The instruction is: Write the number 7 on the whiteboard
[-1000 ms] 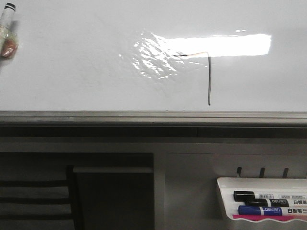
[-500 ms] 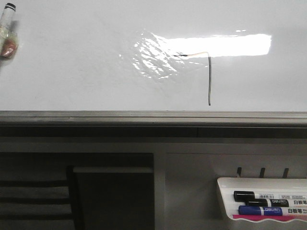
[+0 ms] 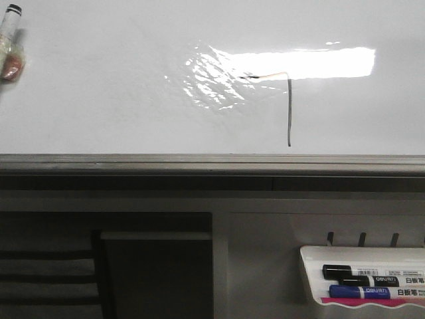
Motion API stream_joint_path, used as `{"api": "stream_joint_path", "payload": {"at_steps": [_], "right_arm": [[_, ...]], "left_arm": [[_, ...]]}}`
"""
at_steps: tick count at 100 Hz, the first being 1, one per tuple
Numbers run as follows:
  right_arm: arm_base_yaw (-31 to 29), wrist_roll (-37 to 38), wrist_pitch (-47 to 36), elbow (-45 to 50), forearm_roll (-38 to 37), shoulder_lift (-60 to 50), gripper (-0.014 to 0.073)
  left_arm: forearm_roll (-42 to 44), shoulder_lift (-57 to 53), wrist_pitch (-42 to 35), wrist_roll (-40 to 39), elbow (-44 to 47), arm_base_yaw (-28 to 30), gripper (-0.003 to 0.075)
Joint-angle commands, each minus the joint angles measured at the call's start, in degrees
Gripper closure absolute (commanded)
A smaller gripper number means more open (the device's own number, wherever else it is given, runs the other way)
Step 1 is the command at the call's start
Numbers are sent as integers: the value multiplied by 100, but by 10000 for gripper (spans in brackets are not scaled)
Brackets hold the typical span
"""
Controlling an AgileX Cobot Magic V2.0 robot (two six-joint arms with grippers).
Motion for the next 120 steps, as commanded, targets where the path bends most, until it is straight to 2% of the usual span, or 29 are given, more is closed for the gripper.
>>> {"api": "stream_joint_path", "payload": {"at_steps": [1, 29, 41, 48, 120], "right_arm": [[-38, -12, -399, -144, 104, -7, 665], [-38, -12, -399, -144, 104, -7, 665], [-38, -12, -399, -144, 104, -7, 665], [-38, -12, -399, -144, 104, -7, 665], [-38, -12, -418, -123, 104, -33, 665]], "left_arm": [[-91, -139, -550, -60, 199, -22, 741], [27, -128, -689, 10, 199, -22, 741], [-320, -128, -715, 828, 199, -22, 741], [-507, -128, -730, 1016, 199, -22, 741], [-584, -128, -699, 1019, 199, -22, 741]]}}
